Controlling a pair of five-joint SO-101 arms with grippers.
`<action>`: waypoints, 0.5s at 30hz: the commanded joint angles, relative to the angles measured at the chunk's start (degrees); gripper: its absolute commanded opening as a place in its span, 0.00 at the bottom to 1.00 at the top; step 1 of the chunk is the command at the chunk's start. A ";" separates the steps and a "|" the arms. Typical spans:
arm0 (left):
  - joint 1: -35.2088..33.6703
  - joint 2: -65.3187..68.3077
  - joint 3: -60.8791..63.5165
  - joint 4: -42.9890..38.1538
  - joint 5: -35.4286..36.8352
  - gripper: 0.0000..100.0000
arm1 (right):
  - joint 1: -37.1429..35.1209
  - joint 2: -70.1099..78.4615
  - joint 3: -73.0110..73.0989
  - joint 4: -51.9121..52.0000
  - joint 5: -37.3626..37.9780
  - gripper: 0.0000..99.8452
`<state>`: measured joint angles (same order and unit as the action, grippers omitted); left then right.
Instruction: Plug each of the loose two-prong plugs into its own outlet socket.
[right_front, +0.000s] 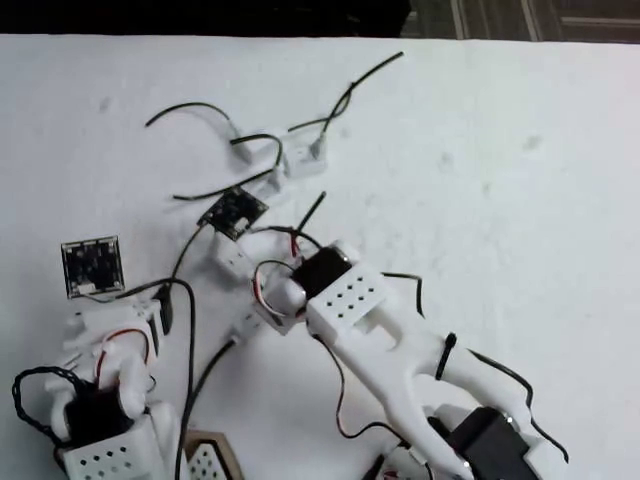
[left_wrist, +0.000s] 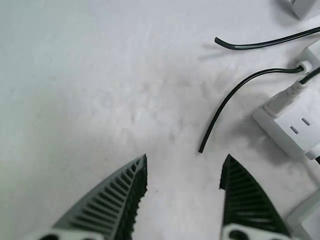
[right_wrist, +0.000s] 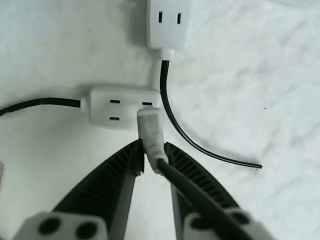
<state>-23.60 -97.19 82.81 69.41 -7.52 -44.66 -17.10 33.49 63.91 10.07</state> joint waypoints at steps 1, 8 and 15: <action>-0.40 -0.57 -0.18 -1.14 -0.70 0.24 | 0.57 -0.31 0.00 -2.07 0.44 0.02; -0.40 -0.57 -0.18 -1.14 -0.70 0.24 | 0.57 6.11 -1.32 -2.77 0.44 0.02; -0.40 -0.57 -0.18 -1.05 -0.70 0.24 | 0.57 8.04 -2.90 -2.59 0.44 0.02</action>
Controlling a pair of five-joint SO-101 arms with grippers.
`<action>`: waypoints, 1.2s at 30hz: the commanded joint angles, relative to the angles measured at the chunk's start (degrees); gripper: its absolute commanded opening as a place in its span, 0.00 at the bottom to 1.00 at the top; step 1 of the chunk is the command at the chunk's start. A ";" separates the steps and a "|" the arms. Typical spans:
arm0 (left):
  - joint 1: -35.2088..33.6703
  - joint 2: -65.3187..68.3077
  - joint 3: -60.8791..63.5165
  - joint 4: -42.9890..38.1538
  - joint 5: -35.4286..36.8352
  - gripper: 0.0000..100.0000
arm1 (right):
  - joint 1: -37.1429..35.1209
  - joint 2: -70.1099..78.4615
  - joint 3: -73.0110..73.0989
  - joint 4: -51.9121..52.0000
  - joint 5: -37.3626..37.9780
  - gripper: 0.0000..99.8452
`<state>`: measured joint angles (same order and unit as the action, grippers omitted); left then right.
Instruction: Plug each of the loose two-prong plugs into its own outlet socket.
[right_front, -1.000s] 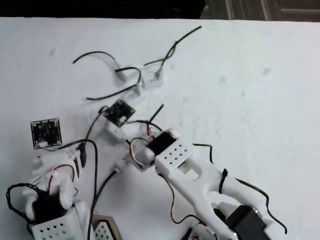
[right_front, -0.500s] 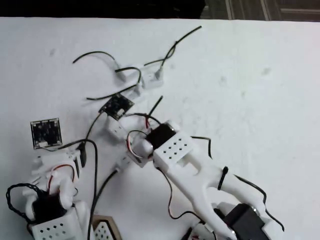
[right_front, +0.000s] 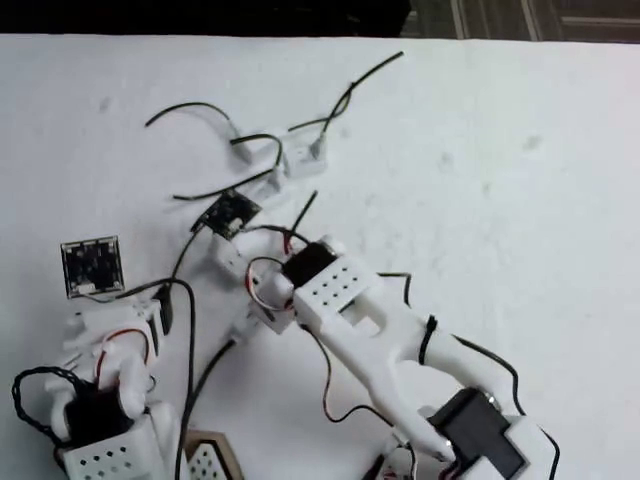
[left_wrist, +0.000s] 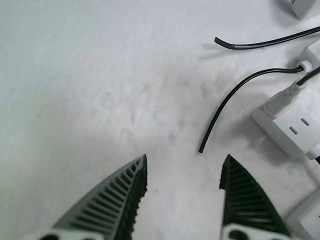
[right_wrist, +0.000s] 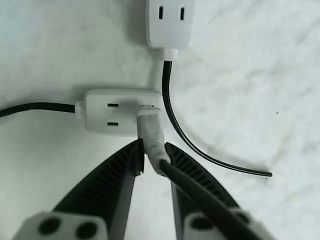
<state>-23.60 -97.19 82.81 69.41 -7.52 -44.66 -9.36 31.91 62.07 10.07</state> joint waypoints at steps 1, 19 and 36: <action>-0.40 -0.57 -0.18 -0.79 -0.70 0.24 | 0.57 0.40 -1.32 -0.75 0.44 0.02; -0.40 -0.57 -0.18 -0.70 -0.70 0.24 | 0.57 6.55 -5.71 6.11 2.02 0.02; -0.40 -0.57 -0.09 -0.70 -0.79 0.24 | -2.95 11.56 -10.37 6.99 2.02 0.02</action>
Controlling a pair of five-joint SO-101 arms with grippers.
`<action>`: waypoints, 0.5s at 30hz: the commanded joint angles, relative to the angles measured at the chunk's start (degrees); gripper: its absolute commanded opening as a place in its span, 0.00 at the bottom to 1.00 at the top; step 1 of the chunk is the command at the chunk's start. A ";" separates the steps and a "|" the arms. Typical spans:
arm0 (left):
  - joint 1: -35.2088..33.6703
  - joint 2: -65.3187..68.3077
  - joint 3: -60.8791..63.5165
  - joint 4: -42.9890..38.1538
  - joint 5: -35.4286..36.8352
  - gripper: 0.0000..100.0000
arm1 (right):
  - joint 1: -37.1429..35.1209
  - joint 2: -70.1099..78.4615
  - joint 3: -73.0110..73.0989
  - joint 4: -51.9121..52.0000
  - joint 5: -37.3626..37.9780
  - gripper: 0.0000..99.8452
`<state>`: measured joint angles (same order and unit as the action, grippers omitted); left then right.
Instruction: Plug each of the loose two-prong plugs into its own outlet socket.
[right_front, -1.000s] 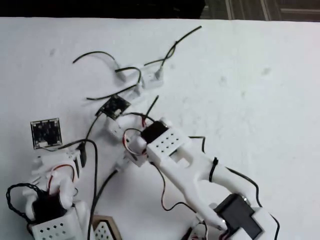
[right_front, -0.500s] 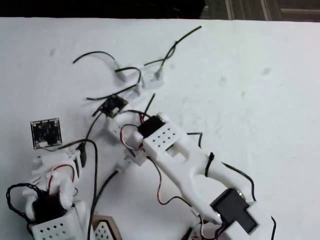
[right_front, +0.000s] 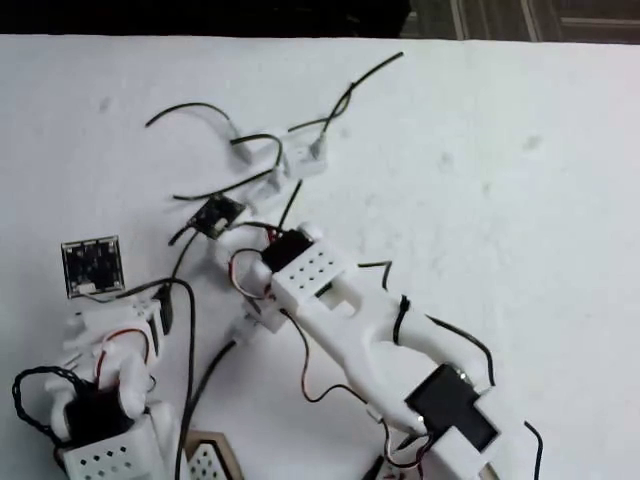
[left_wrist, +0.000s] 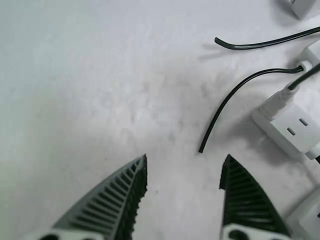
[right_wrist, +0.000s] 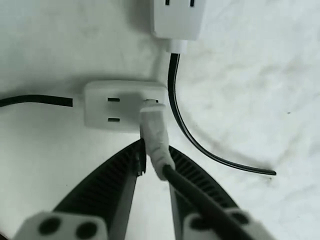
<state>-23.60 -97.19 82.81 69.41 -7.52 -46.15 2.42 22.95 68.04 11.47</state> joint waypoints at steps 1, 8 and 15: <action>-0.40 -0.57 -0.09 -0.70 -0.79 0.24 | -1.45 -0.22 -1.85 1.80 0.62 0.02; -0.40 -0.57 -0.09 -0.70 -0.79 0.24 | -1.63 -0.22 -7.12 9.27 -1.85 0.16; -0.40 -0.57 -0.09 -0.70 -0.79 0.24 | -1.63 -0.22 -10.90 8.31 -2.29 0.15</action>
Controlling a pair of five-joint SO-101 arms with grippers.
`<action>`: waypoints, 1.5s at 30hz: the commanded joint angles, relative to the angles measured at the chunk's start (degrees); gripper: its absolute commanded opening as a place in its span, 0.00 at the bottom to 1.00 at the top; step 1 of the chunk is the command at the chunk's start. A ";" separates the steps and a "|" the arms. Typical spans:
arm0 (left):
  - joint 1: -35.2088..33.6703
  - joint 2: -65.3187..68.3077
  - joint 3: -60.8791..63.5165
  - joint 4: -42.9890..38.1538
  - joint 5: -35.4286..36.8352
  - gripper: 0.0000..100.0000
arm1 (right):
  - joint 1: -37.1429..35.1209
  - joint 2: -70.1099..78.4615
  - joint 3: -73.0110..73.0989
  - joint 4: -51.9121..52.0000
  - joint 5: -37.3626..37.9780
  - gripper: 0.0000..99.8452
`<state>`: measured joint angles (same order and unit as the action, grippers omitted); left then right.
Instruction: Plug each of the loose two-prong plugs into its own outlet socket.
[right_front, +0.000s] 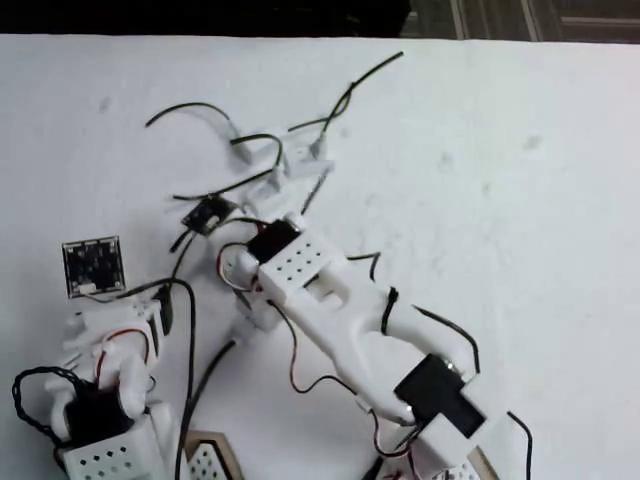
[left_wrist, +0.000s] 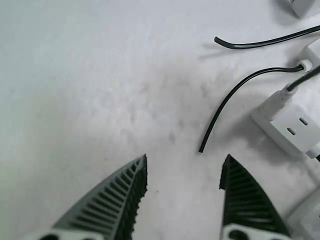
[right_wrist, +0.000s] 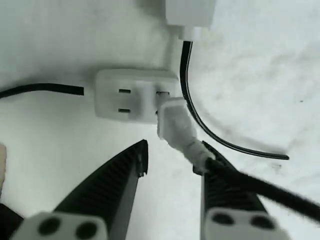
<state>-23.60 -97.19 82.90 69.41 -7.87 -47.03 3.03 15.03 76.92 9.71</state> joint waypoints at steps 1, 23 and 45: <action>-0.40 -0.57 -0.18 -0.70 -0.44 0.24 | -0.66 -0.84 -3.25 -0.66 -0.53 0.15; -0.40 -0.57 0.79 -1.23 -0.44 0.24 | 9.19 -2.95 -3.34 1.80 -16.97 0.14; -0.40 -0.57 0.97 -1.23 -0.44 0.24 | 10.24 11.82 -3.43 -3.47 -20.92 0.15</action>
<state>-23.60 -97.27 84.13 69.41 -7.87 -36.22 14.29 13.19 72.35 -10.68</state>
